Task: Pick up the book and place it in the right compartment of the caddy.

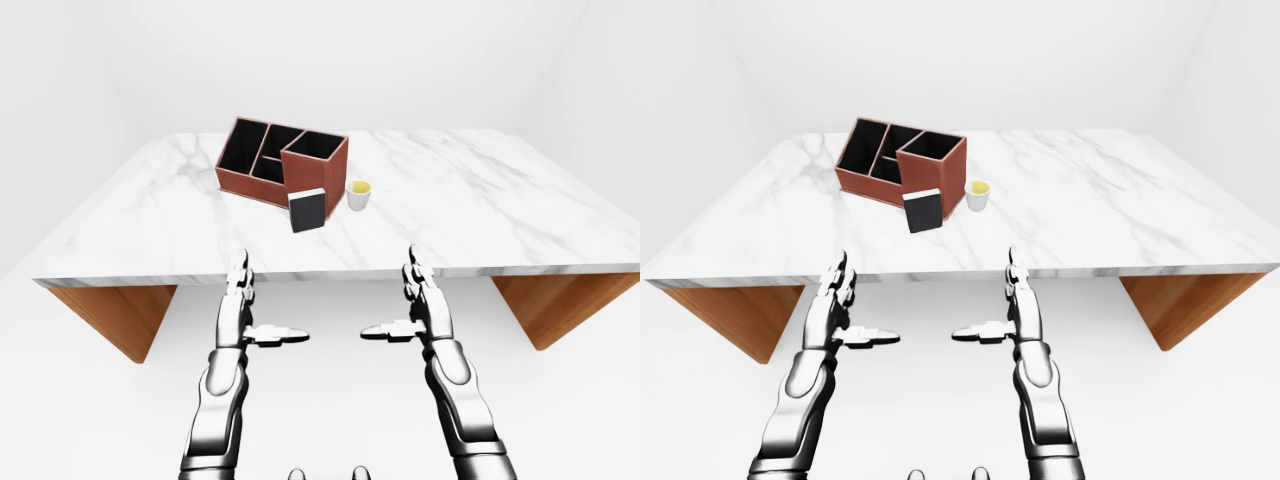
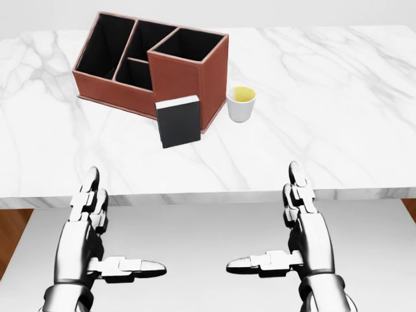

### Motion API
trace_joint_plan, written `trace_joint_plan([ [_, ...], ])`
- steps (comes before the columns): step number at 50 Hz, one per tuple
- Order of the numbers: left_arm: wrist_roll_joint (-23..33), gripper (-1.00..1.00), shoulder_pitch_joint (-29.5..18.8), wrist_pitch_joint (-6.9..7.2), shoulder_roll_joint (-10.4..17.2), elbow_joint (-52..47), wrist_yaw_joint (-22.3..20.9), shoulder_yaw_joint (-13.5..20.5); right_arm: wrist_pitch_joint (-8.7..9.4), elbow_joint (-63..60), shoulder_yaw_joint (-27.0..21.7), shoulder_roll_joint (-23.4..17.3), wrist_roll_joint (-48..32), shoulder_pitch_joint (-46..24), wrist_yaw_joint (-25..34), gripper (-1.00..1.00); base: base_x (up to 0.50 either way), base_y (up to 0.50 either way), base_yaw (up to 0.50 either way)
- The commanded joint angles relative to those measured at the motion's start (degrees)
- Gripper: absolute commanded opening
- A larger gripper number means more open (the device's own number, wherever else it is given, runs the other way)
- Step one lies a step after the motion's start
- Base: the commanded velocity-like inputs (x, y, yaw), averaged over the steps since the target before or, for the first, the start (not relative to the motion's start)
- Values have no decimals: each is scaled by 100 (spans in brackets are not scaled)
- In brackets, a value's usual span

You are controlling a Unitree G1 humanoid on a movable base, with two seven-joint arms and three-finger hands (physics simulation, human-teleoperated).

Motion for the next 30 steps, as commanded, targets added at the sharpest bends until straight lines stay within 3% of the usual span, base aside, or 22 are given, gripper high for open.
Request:
trace_joint_plan([
  [1, 79, 100, 148, -135, 82, -149, -178, 147, -42, 0, -23, -46, -76, 11, 236, 100, 0, 0, 0],
  [12, 115, 100, 147, -108, 75, -233, -214, 142, 109, -257, -42, -46, -40, 8, 290, 100, 0, 0, 0],
  [15, 113, 100, 150, -108, 76, -246, -230, 143, 77, -272, -49, -51, -29, 5, 306, 100, 0, 0, 0],
  [17, 118, 100, 154, -67, 87, -308, -247, 148, 181, -391, -65, -61, -20, -21, 308, 100, 0, 0, 0],
  [23, 127, 100, 199, -21, 92, -446, -284, 169, 135, -501, -100, -73, 17, -62, 328, 100, 0, 0, 0],
  [24, 139, 100, 225, -2, 94, -494, -292, 166, -29, -533, -54, -107, -134, -33, 328, 100, 0, 0, 0],
  [26, 150, 100, 237, 6, 91, -521, -297, 168, 44, -512, -68, -92, -228, -43, 247, 100, 0, 0, 0],
  [27, 166, 100, 244, 3, 91, -536, -294, 168, 217, -651, -84, -55, -65, -30, 319, 100, 0, 50, 0],
  [30, 174, 100, 233, 15, 87, -537, -285, 179, 158, -709, -30, -57, -111, 30, 344, 100, 0, 50, 0],
])
